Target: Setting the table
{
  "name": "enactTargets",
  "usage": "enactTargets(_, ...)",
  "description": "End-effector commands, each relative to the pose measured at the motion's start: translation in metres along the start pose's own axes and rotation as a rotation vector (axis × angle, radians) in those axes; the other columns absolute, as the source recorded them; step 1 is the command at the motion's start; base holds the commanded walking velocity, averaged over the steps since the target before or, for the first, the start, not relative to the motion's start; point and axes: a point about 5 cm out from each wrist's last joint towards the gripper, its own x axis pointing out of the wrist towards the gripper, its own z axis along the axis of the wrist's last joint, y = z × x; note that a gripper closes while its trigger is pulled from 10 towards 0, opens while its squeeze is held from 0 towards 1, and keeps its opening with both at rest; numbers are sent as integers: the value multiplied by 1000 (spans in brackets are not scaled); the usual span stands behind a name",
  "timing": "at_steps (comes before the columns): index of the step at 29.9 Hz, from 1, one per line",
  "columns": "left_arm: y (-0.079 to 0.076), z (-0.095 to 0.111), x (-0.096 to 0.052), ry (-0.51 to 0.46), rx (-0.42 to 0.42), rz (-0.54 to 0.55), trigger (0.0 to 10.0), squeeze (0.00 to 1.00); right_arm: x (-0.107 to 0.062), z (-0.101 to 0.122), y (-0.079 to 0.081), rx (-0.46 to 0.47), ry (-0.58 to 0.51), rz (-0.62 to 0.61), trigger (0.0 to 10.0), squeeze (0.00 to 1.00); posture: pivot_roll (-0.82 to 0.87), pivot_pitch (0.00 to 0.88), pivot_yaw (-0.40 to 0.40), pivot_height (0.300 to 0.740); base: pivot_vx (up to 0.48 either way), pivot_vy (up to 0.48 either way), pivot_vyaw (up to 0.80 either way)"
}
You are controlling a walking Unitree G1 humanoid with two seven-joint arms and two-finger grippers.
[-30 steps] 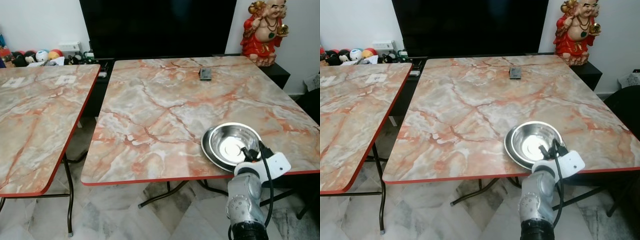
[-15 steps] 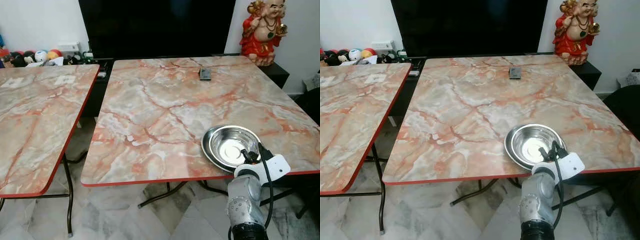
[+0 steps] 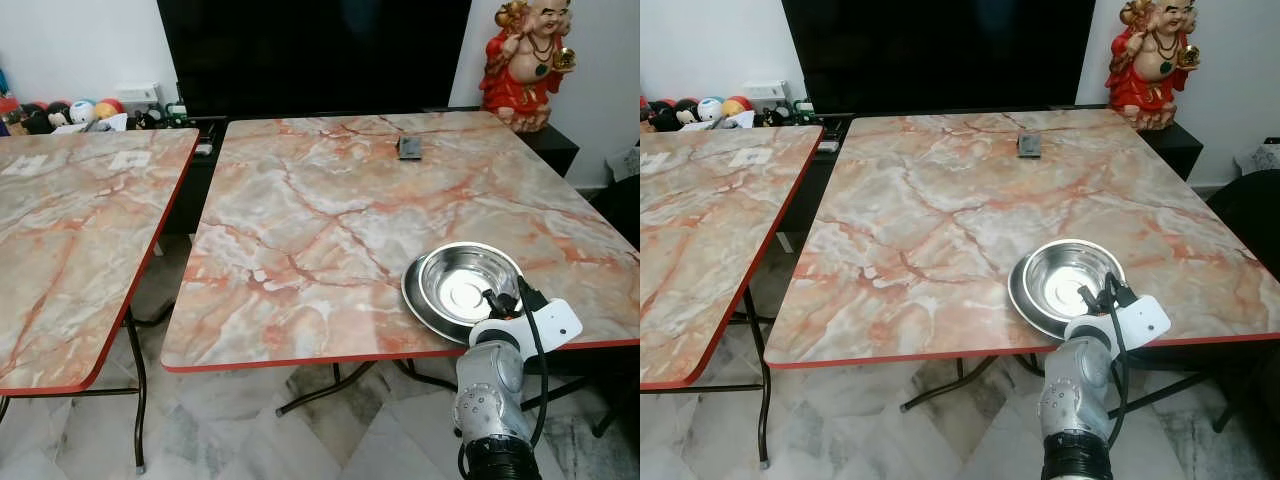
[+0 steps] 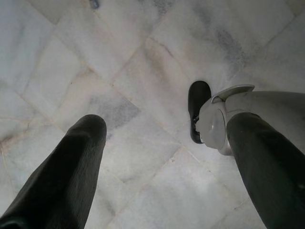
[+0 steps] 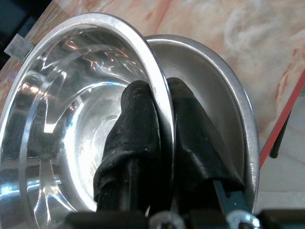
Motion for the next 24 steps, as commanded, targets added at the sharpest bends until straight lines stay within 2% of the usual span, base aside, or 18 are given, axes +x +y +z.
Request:
enactTargets(1,5,-6,-1,29,1,14,10000,0,0,0,2,6,-2,3,10000,471,45,57,30,740,0,0,0)
enactTargets(5,5,-6,-1,28,1,14,10000,0,0,-2,2,5,4,6,10000,490,46,57,30,740,0,0,0)
enactTargets(6,5,-6,-1,28,1,14,10000,0,0,-2,2,4,5,7,10000,612,46,57,30,740,0,0,0)
enactTargets(7,5,-6,-1,28,0,14,10000,0,0,-2,2,5,5,8,10000,988,46,57,30,740,0,0,0)
enactTargets(11,5,-6,-1,28,0,14,10000,0,0,-2,2,3,6,6,10000,1000,45,57,30,740,0,0,0)
enactTargets(12,5,-6,-1,29,1,14,10000,0,0,-2,2,0,6,2,10000,675,45,57,30,740,0,0,0)
enactTargets(13,5,-6,-1,29,1,14,10000,0,0,-3,1,-3,8,-2,10000,545,46,58,30,740,0,0,0)
enactTargets(14,5,-6,-1,29,2,14,10000,0,0,-3,0,-7,10,-6,10000,0,47,58,30,740,0,0,0)
enactTargets(24,5,-6,-1,29,4,15,10000,0,0,-3,1,-15,9,1,10000,0,46,58,31,740,0,0,0)
